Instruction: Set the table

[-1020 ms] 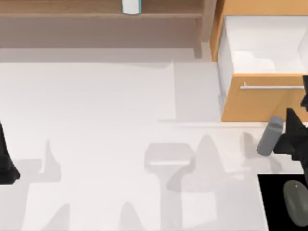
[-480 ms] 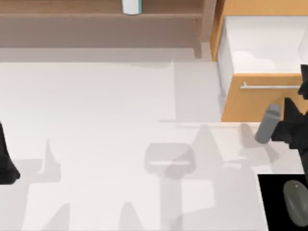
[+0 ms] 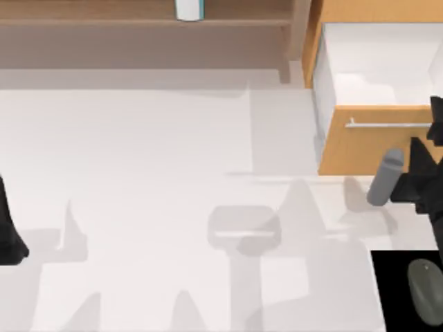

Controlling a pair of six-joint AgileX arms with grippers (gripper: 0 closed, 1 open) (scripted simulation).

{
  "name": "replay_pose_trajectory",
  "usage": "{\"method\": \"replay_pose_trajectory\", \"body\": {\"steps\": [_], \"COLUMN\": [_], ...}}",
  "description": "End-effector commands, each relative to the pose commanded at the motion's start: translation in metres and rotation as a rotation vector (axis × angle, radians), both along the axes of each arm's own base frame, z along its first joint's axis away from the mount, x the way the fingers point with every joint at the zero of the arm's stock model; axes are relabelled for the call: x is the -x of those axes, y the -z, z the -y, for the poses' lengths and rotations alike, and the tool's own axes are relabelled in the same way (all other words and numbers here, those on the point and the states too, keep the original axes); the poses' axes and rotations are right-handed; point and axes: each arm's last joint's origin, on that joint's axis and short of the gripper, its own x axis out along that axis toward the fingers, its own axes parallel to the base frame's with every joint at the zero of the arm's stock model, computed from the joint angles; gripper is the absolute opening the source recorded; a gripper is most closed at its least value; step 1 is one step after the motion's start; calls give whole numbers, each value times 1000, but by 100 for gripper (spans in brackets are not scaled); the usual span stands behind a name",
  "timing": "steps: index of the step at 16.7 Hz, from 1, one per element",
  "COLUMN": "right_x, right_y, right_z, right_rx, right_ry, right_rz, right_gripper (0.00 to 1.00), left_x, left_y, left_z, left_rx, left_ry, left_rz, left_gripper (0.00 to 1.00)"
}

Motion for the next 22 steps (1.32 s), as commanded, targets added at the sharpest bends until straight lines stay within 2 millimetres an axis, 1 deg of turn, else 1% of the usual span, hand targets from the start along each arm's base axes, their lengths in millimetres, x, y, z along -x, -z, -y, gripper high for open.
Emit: {"method": "replay_pose_trajectory", "body": {"steps": [9, 10, 19, 22], "right_x": [0, 0, 0, -15], "right_y": [0, 0, 1, 1], "right_z": [0, 0, 0, 0], "right_rx": [0, 0, -2, -2], "right_ry": [0, 0, 0, 3], "right_rz": [0, 0, -5, -2], "right_gripper": [2, 0, 0, 0], "left_x": [0, 0, 0, 0], "left_y": [0, 0, 0, 0], "left_z": [0, 0, 0, 0], "left_rx": [0, 0, 0, 0], "left_ry": [0, 0, 0, 0], "left_rz": [0, 0, 0, 0], "left_gripper": [100, 100, 100, 100]}}
